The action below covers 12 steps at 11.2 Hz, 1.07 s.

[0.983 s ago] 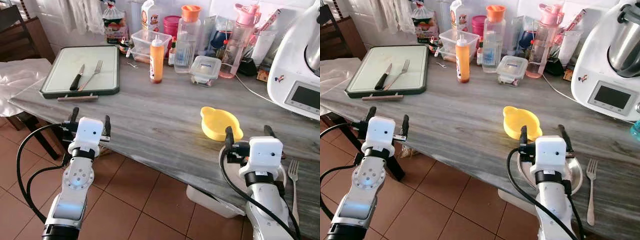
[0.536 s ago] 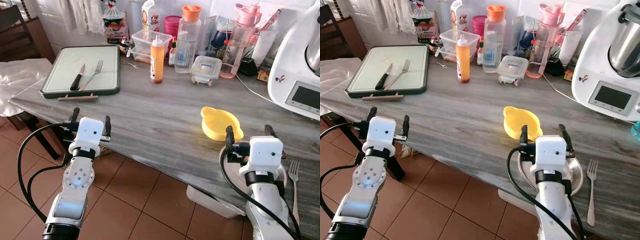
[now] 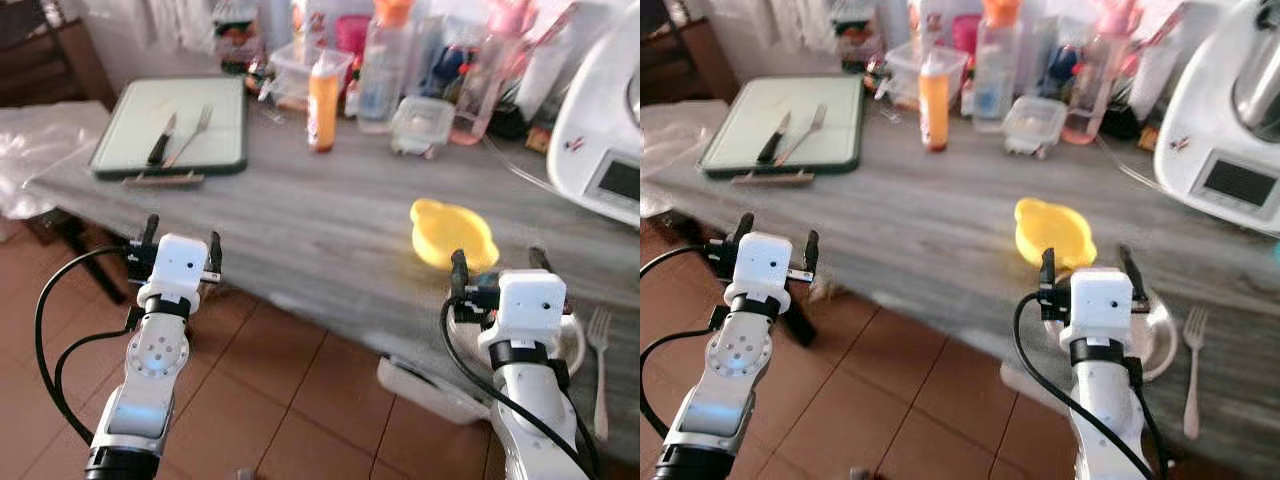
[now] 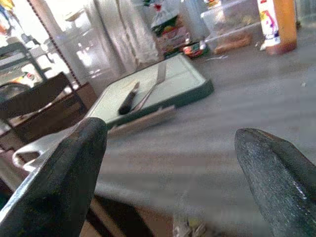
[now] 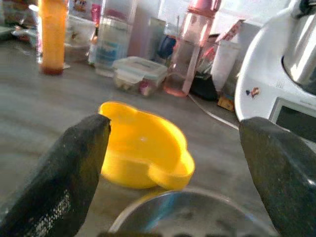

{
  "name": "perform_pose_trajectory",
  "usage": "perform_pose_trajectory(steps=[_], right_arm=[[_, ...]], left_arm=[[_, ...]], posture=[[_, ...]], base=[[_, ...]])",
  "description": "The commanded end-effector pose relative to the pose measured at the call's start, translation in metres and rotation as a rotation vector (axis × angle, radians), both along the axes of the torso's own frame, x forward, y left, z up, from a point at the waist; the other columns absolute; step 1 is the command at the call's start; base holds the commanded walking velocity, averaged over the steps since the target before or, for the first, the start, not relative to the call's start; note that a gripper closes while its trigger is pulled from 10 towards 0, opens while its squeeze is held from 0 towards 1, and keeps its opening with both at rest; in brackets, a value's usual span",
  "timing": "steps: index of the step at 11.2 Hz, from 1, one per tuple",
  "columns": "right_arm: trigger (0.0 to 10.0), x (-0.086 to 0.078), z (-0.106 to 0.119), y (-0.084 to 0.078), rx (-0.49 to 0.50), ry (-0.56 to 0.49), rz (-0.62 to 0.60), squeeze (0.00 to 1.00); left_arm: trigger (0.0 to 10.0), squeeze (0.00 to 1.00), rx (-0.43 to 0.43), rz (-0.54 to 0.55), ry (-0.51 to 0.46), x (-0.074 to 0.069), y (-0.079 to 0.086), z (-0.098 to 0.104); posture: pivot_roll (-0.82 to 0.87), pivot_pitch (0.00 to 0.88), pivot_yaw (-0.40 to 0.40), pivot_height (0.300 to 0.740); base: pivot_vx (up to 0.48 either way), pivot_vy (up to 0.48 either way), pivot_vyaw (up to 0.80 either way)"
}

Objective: Setting the table

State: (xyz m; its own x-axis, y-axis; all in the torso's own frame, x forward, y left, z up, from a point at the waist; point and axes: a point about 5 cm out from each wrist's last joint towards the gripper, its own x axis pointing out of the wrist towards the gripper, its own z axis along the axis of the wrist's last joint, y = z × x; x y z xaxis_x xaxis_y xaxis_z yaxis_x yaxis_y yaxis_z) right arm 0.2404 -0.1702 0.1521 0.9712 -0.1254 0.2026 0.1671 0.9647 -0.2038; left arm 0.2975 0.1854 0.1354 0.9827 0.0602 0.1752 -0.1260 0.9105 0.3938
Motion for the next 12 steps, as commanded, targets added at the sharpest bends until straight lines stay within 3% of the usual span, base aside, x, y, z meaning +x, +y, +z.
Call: perform_pose_trajectory(steps=[1,12], right_arm=[[10.0,-0.0004,0.0039,0.0,-0.004,-0.02,-0.001,0.0],[10.0,-0.0025,0.0064,-0.0027,-0.011,-0.03,-0.021,0.0]], left_arm=[[10.0,0.0,0.01,-0.004,0.006,-0.0006,0.0,-0.0001],[10.0,0.0,0.02,-0.056,0.012,0.0019,-0.0045,-0.0004]], posture=[[0.16,0.052,0.009,0.74],[0.15,0.053,0.014,0.74]], base=[[-0.352,0.0,0.0],[-0.34,0.0,0.0]])
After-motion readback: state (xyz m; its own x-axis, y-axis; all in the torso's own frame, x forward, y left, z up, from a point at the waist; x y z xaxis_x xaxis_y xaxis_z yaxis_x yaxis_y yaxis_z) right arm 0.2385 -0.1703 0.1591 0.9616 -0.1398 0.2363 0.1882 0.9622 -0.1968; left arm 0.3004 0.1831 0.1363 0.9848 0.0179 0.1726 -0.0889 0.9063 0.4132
